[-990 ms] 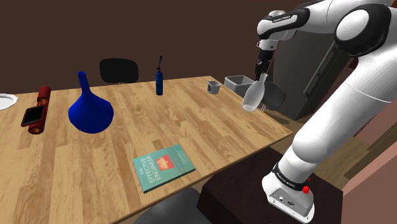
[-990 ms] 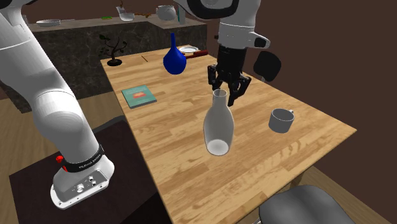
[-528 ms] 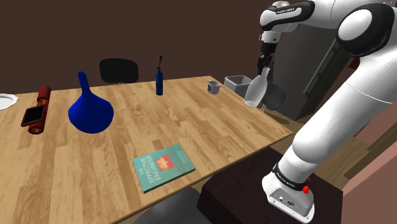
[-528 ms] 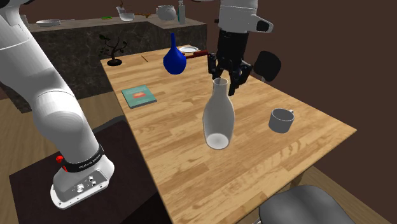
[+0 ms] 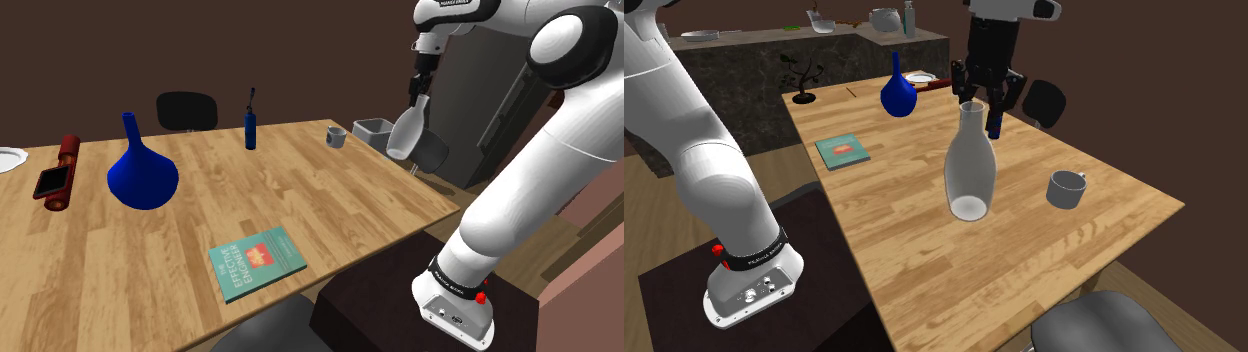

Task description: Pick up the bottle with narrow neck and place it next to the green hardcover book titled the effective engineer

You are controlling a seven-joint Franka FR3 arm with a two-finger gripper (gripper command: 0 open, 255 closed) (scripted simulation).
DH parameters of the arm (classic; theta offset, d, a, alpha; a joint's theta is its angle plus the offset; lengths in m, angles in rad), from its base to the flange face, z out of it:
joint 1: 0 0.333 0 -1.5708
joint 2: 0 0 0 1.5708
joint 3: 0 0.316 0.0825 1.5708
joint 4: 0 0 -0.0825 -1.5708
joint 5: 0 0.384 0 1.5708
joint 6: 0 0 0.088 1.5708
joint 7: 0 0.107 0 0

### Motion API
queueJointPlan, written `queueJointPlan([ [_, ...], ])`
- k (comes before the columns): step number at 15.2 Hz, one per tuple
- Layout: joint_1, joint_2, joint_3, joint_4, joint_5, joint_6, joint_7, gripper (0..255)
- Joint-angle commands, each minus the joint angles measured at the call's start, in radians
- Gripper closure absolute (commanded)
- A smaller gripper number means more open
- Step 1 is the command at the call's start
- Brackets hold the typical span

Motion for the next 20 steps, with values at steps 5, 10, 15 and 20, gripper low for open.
queueJointPlan([
  [5,0.000,0.018,-0.002,0.101,0.008,-0.084,-0.013,255],
  [10,-0.001,0.040,-0.005,0.190,0.018,-0.155,-0.025,255],
  [15,-0.004,0.070,-0.011,0.291,0.032,-0.228,-0.041,255],
  [20,-0.012,0.111,-0.020,0.404,0.051,-0.306,-0.062,255],
])
